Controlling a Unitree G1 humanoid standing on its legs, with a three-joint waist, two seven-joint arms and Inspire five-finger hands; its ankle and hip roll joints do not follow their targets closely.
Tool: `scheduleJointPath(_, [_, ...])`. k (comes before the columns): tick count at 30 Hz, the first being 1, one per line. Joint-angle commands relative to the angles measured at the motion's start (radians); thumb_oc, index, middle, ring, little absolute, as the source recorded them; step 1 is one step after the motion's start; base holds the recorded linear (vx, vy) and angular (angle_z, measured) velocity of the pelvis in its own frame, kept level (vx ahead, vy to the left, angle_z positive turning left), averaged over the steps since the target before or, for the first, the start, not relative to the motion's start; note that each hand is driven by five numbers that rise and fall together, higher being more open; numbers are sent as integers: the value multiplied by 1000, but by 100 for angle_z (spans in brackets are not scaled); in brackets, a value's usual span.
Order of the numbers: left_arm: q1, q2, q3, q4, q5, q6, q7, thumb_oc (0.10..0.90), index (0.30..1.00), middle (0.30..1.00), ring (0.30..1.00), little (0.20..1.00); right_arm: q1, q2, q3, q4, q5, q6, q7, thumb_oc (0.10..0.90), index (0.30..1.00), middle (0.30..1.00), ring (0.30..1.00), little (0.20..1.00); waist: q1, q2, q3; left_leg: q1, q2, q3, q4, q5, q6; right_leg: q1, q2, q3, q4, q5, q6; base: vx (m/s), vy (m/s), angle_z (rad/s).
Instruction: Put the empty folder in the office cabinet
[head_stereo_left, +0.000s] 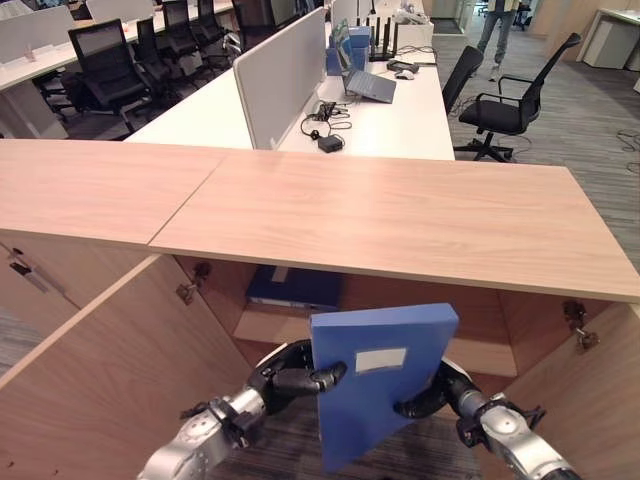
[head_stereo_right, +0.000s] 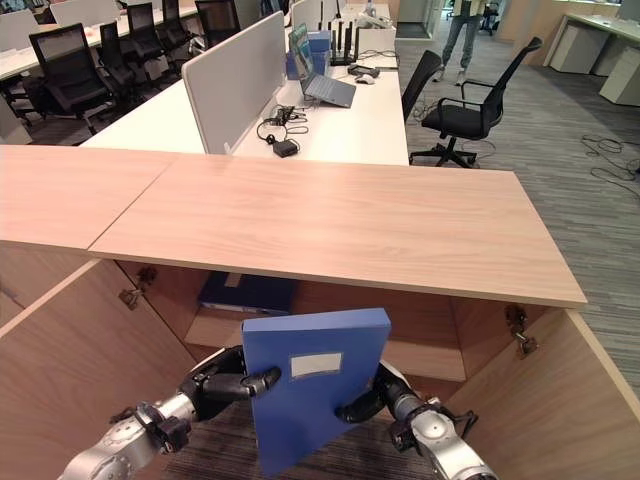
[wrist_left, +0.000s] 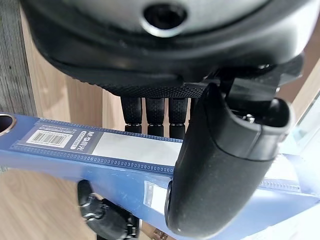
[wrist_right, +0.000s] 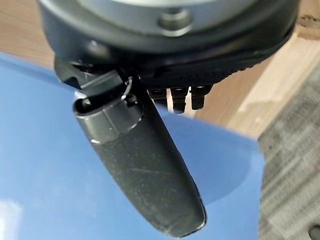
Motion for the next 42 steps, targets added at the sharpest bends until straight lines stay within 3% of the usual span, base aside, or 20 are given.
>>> scheduleJointPath(1, [-62,34,-222,-95,-95,63,-259,400,300,300,300,300,-321,28,-12,-51,249,-171,15,800,900,900,900,900,-6,-54,-53,12,29,-33,-7,-103,-31,47,-104,-6,8,-48,105,0,0,0])
scheduleJointPath(4, [-88,39,-250,-107,-110,72,-276,400,300,300,300,300,-336,44,17,-48,353,-164,64,800,900,900,900,900,-5,-57,-53,12,29,-32,-7,-101,-32,46,-103,-5,8,-47,105,0,0,0])
scheduleJointPath(6, [-159,14,-292,-130,-130,67,-300,400,300,300,300,300,-326,97,80,-89,538,-144,165,800,900,900,900,900,-2,-66,-54,13,30,-32,-7,-97,-35,48,-101,-4,8,-44,103,0,0,0])
scheduleJointPath(9, [-205,-16,-294,-135,-143,48,-301,400,300,300,300,300,-308,132,134,-132,617,-130,226,800,900,900,900,900,-3,-70,-53,12,31,-33,-7,-95,-36,47,-100,-4,8,-44,103,0,0,0])
scheduleJointPath(10, [-223,-62,-275,-131,-153,27,-305,400,300,300,300,300,-278,159,191,-195,679,-102,291,400,300,300,300,300,-3,-75,-52,11,32,-33,-7,-93,-37,46,-100,-5,8,-44,102,-20,-20,-4])
scheduleJointPath(12, [-222,-169,-248,-99,-161,-8,-289,400,300,300,300,300,-238,227,286,-254,720,-85,340,400,300,300,300,300,-6,-83,-48,9,33,-32,-7,-91,-37,44,-101,-7,8,-44,99,0,0,0])
scheduleJointPath(16, [-217,-246,-232,-104,-160,-38,-260,400,300,300,300,300,-146,310,329,-295,827,-62,372,400,300,300,300,300,-14,-81,-40,5,31,-29,-7,-89,-36,39,-101,-5,8,-43,98,-10,11,-3])
scheduleJointPath(20, [-212,-279,-228,-110,-153,-64,-230,400,300,300,300,300,-92,341,368,-310,901,-36,382,400,300,300,300,300,-22,-79,-40,5,29,-26,-7,-93,-36,37,-102,-4,8,-43,98,4,15,-5])
scheduleJointPath(23, [-166,-270,-196,-84,-144,-81,-180,409,314,314,314,314,-20,358,322,-290,981,-61,345,400,300,300,300,300,-28,-73,-44,4,29,-21,-7,-98,-37,37,-104,-5,8,-45,100,7,13,0])
scheduleJointPath(24, [-136,-244,-182,-69,-131,-74,-161,800,900,900,900,900,8,363,292,-259,986,-65,318,400,300,300,300,300,-28,-69,-45,6,29,-20,-7,-99,-37,39,-105,-6,8,-44,101,19,31,2])
scheduleJointPath(28, [-57,-122,-149,33,-33,-27,-162,800,900,900,900,900,85,391,186,-114,1001,-64,227,400,300,300,300,300,-30,-62,-49,11,30,-13,-7,-101,-41,40,-104,-4,8,-44,104,10,3,0])
scheduleJointPath(29, [-12,-156,-95,186,-22,-6,-156,800,900,900,900,900,136,412,112,-71,1032,-62,182,400,300,300,300,300,-33,-64,-52,13,30,-11,-7,-101,-44,41,-104,-4,8,-45,104,34,-3,-3])
scheduleJointPath(32, [41,-322,68,488,-35,-5,-46,800,900,900,900,900,175,450,22,-13,1043,-54,124,400,300,300,300,300,-33,-68,-50,11,29,-16,-7,-99,-43,40,-102,-4,8,-46,101,3,-6,-11])
scheduleJointPath(33, [24,-473,236,853,39,-30,146,800,900,900,900,900,165,498,-78,62,1052,-96,41,400,300,300,300,300,-32,-68,-50,5,28,-21,-7,-95,-43,35,-99,-7,8,-46,97,0,0,0])
scheduleJointPath(34, [-2,-534,371,1096,66,-24,223,800,900,900,900,900,135,512,-138,117,1065,-120,1,400,300,300,300,300,-33,-68,-50,4,29,-19,-7,-94,-43,33,-96,-6,8,-47,94,9,-7,13])
scheduleJointPath(42, [22,-531,548,1261,109,-40,321,800,900,900,900,900,96,512,-186,144,1073,-163,-64,400,300,300,300,300,-21,-66,-56,2,30,-24,-7,-92,-46,33,-93,-9,8,-51,88,11,-2,-3])
